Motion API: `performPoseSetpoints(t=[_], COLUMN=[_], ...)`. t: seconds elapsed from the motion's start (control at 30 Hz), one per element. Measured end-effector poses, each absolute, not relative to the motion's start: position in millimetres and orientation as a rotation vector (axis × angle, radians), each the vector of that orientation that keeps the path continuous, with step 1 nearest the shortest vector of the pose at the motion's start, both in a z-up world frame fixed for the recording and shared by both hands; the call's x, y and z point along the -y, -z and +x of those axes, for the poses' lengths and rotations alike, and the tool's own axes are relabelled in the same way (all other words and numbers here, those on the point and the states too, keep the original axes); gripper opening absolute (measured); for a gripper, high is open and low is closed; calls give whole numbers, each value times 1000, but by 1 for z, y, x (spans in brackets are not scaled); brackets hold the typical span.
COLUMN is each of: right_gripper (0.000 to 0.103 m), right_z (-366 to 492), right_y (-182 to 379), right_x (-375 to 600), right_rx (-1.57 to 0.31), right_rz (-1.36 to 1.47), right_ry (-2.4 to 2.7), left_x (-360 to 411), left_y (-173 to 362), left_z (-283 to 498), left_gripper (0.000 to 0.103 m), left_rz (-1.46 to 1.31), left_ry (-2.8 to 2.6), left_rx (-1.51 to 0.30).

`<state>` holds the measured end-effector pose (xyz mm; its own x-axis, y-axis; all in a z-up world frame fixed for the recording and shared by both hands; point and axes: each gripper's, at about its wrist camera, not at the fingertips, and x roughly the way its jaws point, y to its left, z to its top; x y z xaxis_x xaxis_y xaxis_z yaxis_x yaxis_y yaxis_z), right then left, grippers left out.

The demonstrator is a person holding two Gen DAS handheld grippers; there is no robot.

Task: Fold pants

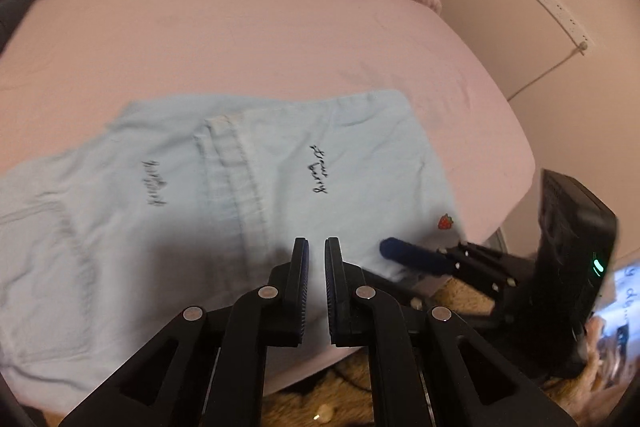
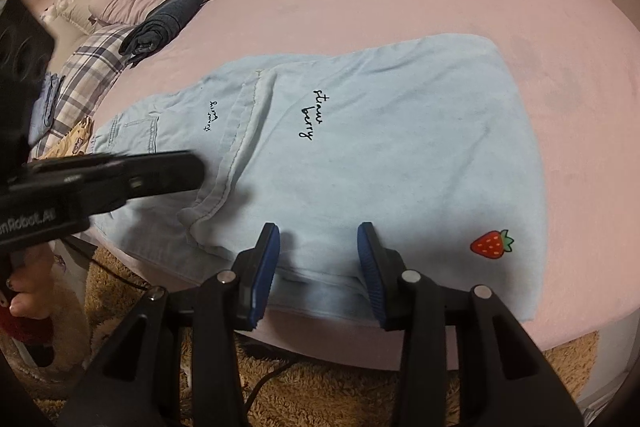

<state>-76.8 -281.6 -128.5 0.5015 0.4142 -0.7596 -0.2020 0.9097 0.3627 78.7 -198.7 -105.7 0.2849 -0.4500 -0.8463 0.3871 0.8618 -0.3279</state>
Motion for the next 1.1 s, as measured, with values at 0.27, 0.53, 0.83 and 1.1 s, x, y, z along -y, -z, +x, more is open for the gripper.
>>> performPoseSetpoints(t=[0.27, 0.53, 0.83, 1.1], right_gripper=[40, 40, 41, 41], right_z=[-77, -75, -74, -74], right_y=[131, 133, 132, 133], right_x=[280, 275, 266, 264], right_rx=[-978, -982, -984, -983], right_rz=[240, 227, 199, 209], right_ry=[-382, -373, -354, -351], left_x=[167, 139, 113, 139], left_y=[140, 135, 119, 99], left_z=[88, 57, 32, 27], left_gripper=[6, 6, 6, 6], left_rz=[-76, 5, -43, -39], left_ry=[425, 340, 360, 455], left_rx=[-1222, -1147, -1158, -1114])
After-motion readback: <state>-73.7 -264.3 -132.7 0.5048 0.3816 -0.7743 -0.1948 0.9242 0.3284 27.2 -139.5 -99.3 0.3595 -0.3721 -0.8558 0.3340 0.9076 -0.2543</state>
